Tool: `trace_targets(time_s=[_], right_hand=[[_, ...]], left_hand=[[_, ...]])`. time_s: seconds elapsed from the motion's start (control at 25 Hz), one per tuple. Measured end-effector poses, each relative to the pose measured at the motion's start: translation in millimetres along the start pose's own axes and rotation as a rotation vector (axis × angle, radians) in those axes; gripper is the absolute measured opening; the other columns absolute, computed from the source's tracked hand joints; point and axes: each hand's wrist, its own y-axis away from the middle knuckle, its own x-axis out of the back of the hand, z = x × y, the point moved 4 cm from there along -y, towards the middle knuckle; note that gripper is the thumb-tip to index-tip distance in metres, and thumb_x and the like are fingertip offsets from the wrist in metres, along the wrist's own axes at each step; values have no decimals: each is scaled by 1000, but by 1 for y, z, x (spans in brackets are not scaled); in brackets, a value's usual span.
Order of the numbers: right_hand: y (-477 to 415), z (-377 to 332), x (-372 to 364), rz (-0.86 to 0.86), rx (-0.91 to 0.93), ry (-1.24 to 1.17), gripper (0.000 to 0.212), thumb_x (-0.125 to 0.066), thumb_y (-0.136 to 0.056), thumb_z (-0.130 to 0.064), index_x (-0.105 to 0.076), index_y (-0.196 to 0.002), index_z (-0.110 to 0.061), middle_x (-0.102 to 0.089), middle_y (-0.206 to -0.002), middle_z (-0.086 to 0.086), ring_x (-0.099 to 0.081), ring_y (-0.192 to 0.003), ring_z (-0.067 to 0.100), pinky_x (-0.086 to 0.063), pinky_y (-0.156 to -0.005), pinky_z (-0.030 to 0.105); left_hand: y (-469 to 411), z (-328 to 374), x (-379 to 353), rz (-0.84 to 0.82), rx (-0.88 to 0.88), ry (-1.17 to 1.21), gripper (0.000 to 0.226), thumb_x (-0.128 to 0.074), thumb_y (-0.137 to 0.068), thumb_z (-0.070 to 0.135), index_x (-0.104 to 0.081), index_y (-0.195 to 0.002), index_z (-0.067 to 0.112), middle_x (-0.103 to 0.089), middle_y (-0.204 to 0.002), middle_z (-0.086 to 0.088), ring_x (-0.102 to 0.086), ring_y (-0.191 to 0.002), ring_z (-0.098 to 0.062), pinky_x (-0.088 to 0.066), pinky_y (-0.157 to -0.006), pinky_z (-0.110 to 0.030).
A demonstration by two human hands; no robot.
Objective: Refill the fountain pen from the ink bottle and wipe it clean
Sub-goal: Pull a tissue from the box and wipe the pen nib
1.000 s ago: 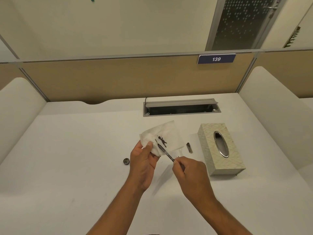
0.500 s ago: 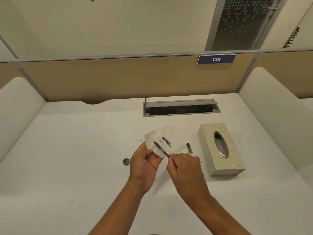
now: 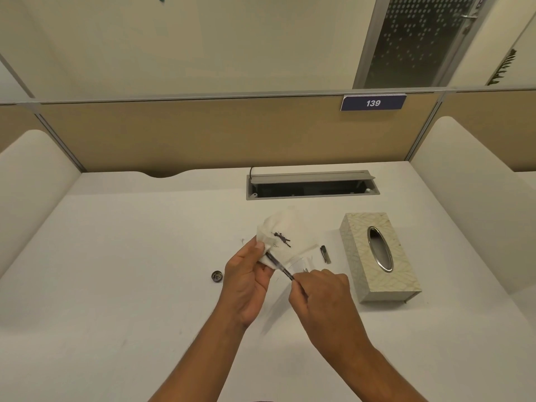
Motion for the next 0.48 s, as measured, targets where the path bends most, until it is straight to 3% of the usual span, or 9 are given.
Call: trace_targets(time_s=[0.12,0.2,0.32,0.48], right_hand=[[6,-2,17,-2,-45,-139,23,-56,-94,-21,-65,-72,-22,-50,-57,-13,-44,-54,10,-37,-63,27],[3,5,32,81,-123,-317,23,-62,-96,-13,-70,-75,-18,-54,-57,-11,-48,-55,10,-41,-58,29],[-14,23,37,186,-292,-468,31,-62,-94,-5,-64,-64,-14,-44,-48,-5,-38,-47,14,-35,-48,27],[-22,29,17,126,-401,-543,43,-61,-92,-6,-53,-53,-23,-40,-44,-8,-34,-44,9,-27,-45,18]], left_hand=[[-3,4,5,63,-21,11,31,-56,-104,-1,-69,-132,0,-76,-131,-18,-75,-119,-26,-64,-93,-33],[-6,7,10,90,-33,28,32,-57,-104,-2,-68,-134,-1,-76,-131,-18,-77,-116,-24,-65,-91,-32],[-7,9,12,89,-26,28,32,-57,-103,-3,-68,-133,-2,-77,-130,-19,-76,-117,-27,-64,-95,-35],[-2,6,9,64,-8,21,30,-58,-102,-3,-70,-129,-4,-77,-129,-21,-77,-116,-28,-64,-95,-37]])
